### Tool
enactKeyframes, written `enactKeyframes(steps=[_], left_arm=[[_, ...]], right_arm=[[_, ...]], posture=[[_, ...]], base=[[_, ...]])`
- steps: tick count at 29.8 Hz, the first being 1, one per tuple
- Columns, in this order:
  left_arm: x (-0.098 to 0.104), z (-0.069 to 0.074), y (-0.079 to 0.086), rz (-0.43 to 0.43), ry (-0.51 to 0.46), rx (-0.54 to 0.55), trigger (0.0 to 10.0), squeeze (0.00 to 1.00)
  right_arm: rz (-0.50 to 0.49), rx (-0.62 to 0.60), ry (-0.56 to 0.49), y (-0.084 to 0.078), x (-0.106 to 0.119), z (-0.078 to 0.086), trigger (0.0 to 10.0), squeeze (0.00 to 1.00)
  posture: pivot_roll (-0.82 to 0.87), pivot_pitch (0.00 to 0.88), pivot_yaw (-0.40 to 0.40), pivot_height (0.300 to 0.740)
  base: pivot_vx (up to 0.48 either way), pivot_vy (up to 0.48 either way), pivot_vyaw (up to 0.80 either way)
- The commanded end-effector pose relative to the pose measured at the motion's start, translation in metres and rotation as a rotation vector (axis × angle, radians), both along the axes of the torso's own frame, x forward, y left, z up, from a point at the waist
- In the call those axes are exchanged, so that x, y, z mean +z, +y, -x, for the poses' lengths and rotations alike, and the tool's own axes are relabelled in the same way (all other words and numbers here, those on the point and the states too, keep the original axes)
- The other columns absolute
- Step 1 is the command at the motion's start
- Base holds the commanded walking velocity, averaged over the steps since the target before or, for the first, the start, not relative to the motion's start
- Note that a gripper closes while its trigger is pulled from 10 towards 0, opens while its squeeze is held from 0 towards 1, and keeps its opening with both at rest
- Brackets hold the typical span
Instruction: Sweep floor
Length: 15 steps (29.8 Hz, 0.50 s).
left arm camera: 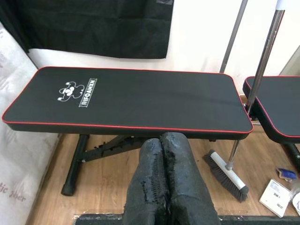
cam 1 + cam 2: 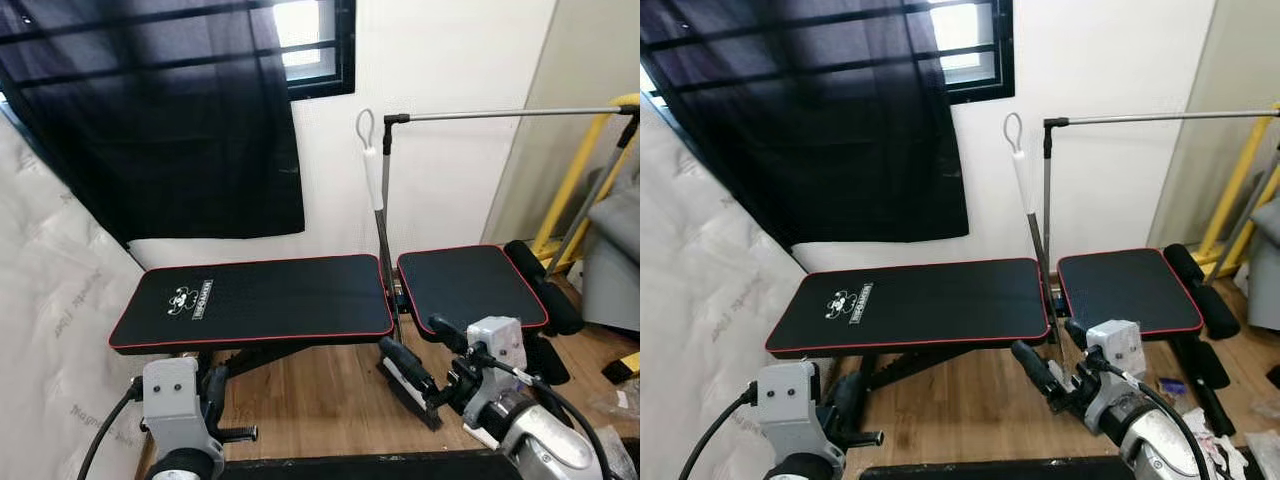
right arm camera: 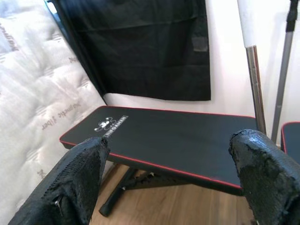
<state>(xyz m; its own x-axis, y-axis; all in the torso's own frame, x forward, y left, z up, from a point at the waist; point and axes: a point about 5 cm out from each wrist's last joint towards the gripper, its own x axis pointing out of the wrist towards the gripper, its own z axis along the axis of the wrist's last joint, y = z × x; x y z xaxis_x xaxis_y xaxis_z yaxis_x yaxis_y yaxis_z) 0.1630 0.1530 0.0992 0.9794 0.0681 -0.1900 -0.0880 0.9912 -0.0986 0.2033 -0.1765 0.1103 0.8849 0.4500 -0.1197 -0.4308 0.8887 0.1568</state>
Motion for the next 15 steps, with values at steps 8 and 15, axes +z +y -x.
enactKeyframes(steps=[8, 15], left_arm=[[-0.0040, -0.0001, 0.0001, 0.024, 0.015, -0.027, 10.0, 0.00], [-0.0037, -0.0009, -0.0004, 0.032, 0.012, -0.032, 10.0, 0.00]], right_arm=[[0.026, 0.006, -0.005, -0.0031, -0.0051, -0.0028, 10.0, 0.00], [0.009, -0.007, 0.009, -0.0041, -0.0084, -0.0025, 10.0, 0.00]], posture=[[-0.15, 0.000, -0.013, 0.740], [-0.15, 0.000, -0.013, 0.740]], base=[[0.000, 0.000, 0.43], [0.000, 0.000, 0.34]])
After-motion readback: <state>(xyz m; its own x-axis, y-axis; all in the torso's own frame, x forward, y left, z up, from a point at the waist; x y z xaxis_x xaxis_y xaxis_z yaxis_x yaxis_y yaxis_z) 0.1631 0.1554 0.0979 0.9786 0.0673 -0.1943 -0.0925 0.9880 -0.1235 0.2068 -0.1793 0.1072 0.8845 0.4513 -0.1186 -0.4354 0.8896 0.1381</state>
